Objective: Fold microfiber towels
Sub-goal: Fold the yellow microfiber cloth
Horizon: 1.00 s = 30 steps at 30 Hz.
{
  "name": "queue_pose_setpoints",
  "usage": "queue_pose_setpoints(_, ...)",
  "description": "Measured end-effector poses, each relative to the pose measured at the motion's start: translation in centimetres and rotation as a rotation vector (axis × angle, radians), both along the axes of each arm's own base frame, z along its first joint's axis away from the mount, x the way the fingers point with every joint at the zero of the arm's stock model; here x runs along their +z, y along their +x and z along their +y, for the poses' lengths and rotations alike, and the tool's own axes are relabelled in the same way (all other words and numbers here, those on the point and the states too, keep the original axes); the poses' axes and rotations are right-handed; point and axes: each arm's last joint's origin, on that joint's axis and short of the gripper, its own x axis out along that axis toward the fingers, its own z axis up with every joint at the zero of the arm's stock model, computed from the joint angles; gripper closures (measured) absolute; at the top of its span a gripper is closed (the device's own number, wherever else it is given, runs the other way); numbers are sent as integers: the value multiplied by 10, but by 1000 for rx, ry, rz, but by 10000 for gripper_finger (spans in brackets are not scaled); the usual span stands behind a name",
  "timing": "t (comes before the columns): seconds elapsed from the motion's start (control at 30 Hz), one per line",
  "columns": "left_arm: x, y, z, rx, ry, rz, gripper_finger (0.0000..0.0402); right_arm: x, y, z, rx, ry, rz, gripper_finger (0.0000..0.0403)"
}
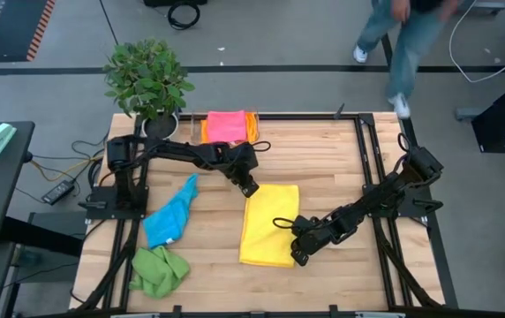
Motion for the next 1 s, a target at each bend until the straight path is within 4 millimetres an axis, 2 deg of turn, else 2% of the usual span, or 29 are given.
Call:
queue_pose_setpoints(0.07, 4, -2, 2, -8, 13, 2, 397, 0, 0, 0, 8, 5, 4, 398)
queue_pose_setpoints(0.23, -3, -13, 10, -21, 52, 111, 398, 0, 0, 0, 28, 11, 8, 398)
queue_pose_setpoints(0.53, -4, -17, 22, -13, 69, 118, 391, 3, -1, 0, 86, 15, 8, 398)
queue_pose_setpoints(0.63, -5, -17, 18, -84, 44, 104, 353, 14, -3, -6, 115, 5, -9, 398)
queue_pose_setpoints(0.8, -2, -22, 17, -140, 8, 125, 264, 43, -4, -18, 124, -12, -107, 398)
queue_pose_setpoints(0.93, 18, -32, 19, -142, 3, 111, 214, 59, -7, -18, 155, 6, -167, 398)
queue_pose_setpoints(1.0, 31, -35, 10, -194, 15, 82, 203, 59, -10, -13, 201, 21, -162, 398)
